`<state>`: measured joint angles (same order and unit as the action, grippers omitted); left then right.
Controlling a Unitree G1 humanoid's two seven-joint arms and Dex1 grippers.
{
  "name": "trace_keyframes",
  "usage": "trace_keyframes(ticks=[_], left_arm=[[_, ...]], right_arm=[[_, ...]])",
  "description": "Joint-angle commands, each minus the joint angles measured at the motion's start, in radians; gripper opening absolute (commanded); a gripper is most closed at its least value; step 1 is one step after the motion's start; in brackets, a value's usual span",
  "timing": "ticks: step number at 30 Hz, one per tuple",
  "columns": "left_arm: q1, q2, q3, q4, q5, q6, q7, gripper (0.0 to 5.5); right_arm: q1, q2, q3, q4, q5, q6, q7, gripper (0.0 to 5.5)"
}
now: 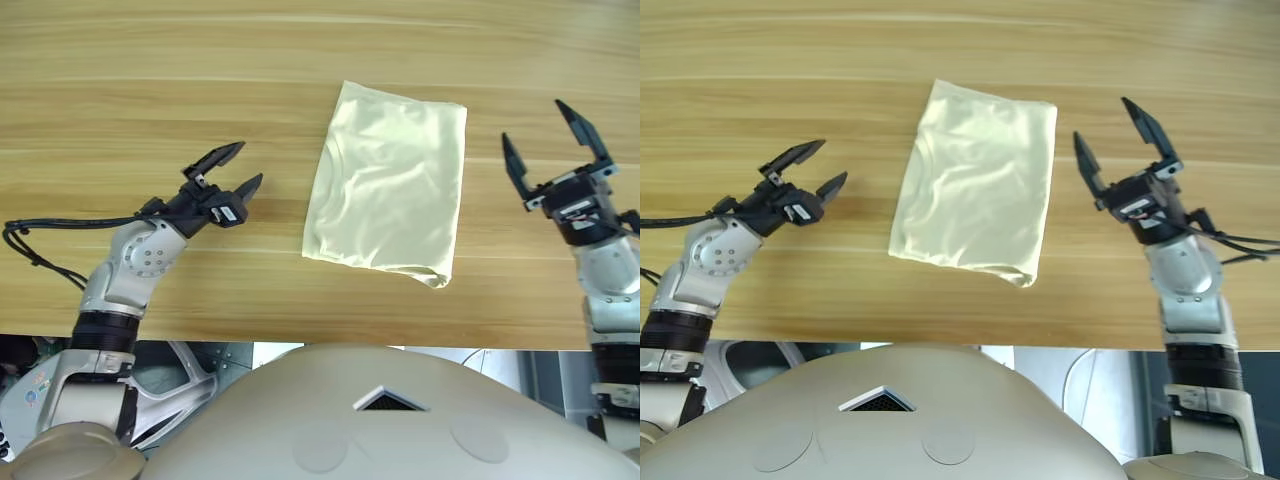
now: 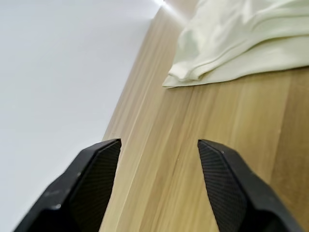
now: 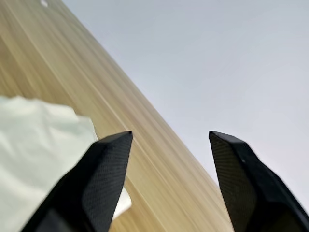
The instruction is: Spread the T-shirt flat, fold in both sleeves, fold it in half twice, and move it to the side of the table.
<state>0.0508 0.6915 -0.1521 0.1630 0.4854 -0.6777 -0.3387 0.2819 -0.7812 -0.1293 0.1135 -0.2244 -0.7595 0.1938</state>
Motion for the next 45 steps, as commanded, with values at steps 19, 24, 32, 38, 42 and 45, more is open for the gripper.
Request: trace_keyframes(ticks=[19, 24, 32, 38, 42, 45], left_arm=[[-0.241, 0.114, -0.421, 0.118, 0.004, -0.229, -0.463, 2.96], [-0.301, 0.068, -0.475, 0.158, 0.017, -0.259, -0.458, 2.96], [-0.359, 0.016, -0.521, 0.227, 0.03, -0.286, -0.447, 2.96], [-0.369, 0.01, -0.55, 0.261, 0.03, -0.308, -0.455, 2.36], [-0.353, 0.012, -0.556, 0.269, 0.03, -0.311, -0.446, 1.52], [-0.341, 0.012, -0.555, 0.268, 0.03, -0.31, -0.437, 0.82]], right_arm=[[0.296, -0.122, 0.198, -0.211, -0.314, 0.051, 0.211, 2.91], [0.296, -0.147, 0.195, -0.212, -0.31, 0.055, 0.212, 2.91], [0.328, -0.19, 0.193, -0.251, -0.301, 0.056, 0.232, 2.91], [0.266, -0.187, 0.246, -0.225, -0.316, 0.047, 0.252, 2.91], [0.201, -0.177, 0.294, -0.179, -0.32, 0.034, 0.259, 2.91], [0.139, -0.17, 0.336, -0.14, -0.313, 0.026, 0.269, 2.91]])
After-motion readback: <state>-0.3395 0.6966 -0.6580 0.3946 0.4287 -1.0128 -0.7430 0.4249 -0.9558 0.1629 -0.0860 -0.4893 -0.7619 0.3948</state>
